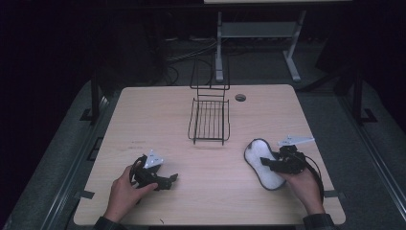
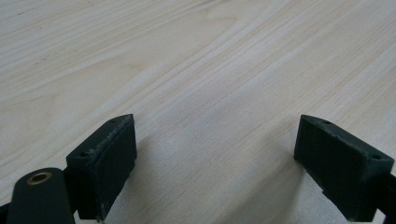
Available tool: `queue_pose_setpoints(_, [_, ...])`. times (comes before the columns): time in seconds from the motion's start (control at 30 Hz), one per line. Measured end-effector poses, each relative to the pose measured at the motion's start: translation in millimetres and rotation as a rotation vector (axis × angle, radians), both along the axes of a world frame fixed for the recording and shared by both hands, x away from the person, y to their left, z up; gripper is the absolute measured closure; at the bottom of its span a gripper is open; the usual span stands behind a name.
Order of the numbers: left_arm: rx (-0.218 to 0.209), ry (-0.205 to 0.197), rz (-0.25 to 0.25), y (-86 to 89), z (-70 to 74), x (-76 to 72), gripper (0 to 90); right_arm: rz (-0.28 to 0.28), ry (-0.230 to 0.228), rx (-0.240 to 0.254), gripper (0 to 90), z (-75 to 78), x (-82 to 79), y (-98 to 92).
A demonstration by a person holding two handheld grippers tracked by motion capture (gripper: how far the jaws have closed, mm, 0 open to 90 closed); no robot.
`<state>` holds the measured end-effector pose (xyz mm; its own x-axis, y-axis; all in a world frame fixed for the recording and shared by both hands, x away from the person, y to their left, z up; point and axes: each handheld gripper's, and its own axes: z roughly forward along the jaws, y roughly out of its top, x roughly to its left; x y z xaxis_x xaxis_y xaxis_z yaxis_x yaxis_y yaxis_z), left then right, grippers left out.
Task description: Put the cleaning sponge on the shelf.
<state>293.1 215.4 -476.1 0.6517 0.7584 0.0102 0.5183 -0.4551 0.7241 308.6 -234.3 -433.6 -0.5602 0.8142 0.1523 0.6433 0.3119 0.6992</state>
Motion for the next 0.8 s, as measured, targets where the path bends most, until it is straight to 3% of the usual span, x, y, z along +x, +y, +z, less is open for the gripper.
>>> queue_pose_setpoints(0.2, [0.000, 0.000, 0.000, 0.0, 0.0, 0.0, 12.3, 0.007, 0.002, 0.013, 60.5, 3.8, -1.8, 0.1])
queue_pose_setpoints(0.53, [-0.001, 0.000, 0.000, 0.0, 0.0, 0.0, 12.3, 0.033, -0.048, 0.012, 73.6, 14.0, -6.7, 2.9])
queue_pose_setpoints(0.8, [0.000, 0.000, 0.000, 0.0, 0.0, 0.0, 12.3, 0.047, -0.054, 0.016, 74.4, 19.1, -7.2, 4.1])
